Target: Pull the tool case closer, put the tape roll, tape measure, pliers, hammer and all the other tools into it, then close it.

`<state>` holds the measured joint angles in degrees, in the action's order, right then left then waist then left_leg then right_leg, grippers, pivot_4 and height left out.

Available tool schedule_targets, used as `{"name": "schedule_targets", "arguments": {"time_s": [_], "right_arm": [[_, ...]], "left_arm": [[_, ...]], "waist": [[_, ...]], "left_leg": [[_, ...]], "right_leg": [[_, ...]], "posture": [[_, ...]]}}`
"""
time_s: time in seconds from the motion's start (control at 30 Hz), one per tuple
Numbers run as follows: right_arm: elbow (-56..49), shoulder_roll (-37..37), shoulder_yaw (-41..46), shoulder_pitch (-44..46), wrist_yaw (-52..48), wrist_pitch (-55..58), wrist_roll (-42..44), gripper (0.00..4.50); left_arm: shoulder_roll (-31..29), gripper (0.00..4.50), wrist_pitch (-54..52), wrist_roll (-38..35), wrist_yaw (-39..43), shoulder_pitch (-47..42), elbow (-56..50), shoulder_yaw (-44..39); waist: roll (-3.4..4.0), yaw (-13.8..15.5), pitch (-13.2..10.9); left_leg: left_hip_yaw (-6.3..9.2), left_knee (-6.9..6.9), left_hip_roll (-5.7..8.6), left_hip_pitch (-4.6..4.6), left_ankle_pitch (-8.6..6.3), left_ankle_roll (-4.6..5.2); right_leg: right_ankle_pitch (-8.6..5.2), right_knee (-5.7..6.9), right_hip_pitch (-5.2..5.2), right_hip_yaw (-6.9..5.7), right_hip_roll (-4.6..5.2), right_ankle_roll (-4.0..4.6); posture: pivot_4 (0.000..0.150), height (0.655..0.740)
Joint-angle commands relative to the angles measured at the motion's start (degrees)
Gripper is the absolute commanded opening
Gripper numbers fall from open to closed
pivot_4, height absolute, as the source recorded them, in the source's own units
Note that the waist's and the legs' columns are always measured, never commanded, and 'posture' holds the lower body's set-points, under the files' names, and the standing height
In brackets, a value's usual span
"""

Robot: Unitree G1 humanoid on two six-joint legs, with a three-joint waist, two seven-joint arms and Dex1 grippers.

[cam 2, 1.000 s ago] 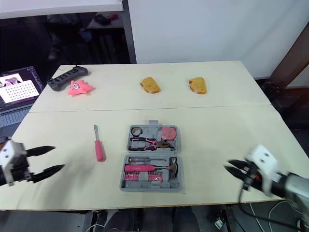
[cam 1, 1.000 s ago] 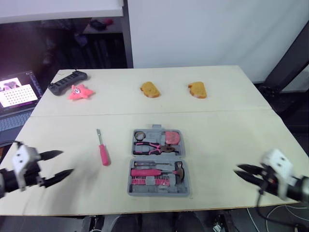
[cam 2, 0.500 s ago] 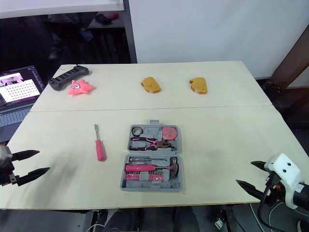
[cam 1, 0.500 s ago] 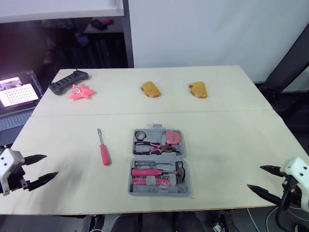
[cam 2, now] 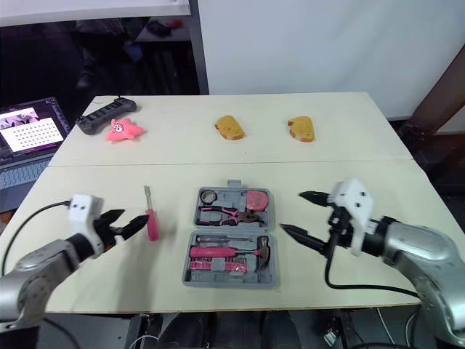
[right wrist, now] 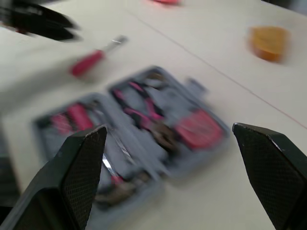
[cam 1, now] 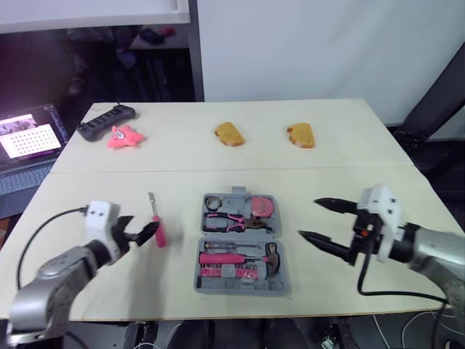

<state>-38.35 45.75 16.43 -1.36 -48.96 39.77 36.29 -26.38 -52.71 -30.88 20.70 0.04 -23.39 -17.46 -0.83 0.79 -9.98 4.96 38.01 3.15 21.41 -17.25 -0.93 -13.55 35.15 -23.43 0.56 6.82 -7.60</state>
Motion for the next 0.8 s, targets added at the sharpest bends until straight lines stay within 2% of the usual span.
{"name": "schedule_targets", "arguments": {"time_s": [0.03,0.23,0.33,0.53,0.7,0.8], "right_arm": [[-1.4,1.7,-4.7,3.2,-1.1,0.1,0.5,4.43],[-0.7,3.4,-11.0,7.1,-3.5,-0.3,0.0,4.43],[0.0,3.4,-11.9,7.6,-3.2,-0.8,-0.8,4.43],[0.0,2.9,-11.8,8.8,-2.0,-0.2,-0.3,4.43],[0.1,2.8,-11.7,9.3,-1.1,0.3,-0.1,4.43],[-0.2,3.0,-11.4,9.4,-0.8,0.6,0.2,4.50]], "left_arm": [[3.6,4.50,-8.6,2.4,-10.6,-4.8,-2.9,2.2],[10.5,4.50,-14.8,10.0,-23.4,-12.9,3.9,4.1],[13.8,4.50,-13.8,11.7,-25.7,-15.0,7.5,4.2],[17.3,4.50,-12.9,15.4,-28.0,-17.2,13.4,6.0],[19.1,4.50,-12.3,16.8,-28.6,-18.3,17.1,4.4],[19.2,3.63,-12.3,17.2,-28.3,-18.0,16.8,3.9]], "waist": [[-0.05,0.0,0.0],[-0.08,-0.1,0.0],[-0.11,0.0,-0.1],[-0.17,0.1,-0.1],[-0.02,0.2,0.0],[0.05,0.1,0.0]], "left_leg": [[-0.01,0.01,0.06,0.00,0.00,0.00],[-0.01,0.01,0.11,0.00,0.02,-0.02],[-0.02,0.01,0.11,0.01,0.02,-0.02],[-0.01,0.02,0.13,0.03,0.05,-0.08],[0.02,0.02,0.13,-0.02,0.09,-0.14],[0.00,0.02,0.13,-0.02,0.08,-0.14]], "right_leg": [[0.03,0.00,0.00,0.01,0.00,-0.05],[0.07,0.02,-0.03,-0.02,-0.06,-0.09],[0.07,0.01,-0.02,-0.01,-0.05,-0.09],[0.07,-0.01,-0.01,-0.01,-0.02,-0.09],[0.07,0.02,0.03,-0.03,-0.02,-0.09],[0.07,0.01,0.03,-0.02,-0.02,-0.09]], "posture": [[0.150,0.7400],[0.150,0.7400],[0.150,0.7400],[0.150,0.7400],[0.150,0.7400],[0.150,0.7400]]}}
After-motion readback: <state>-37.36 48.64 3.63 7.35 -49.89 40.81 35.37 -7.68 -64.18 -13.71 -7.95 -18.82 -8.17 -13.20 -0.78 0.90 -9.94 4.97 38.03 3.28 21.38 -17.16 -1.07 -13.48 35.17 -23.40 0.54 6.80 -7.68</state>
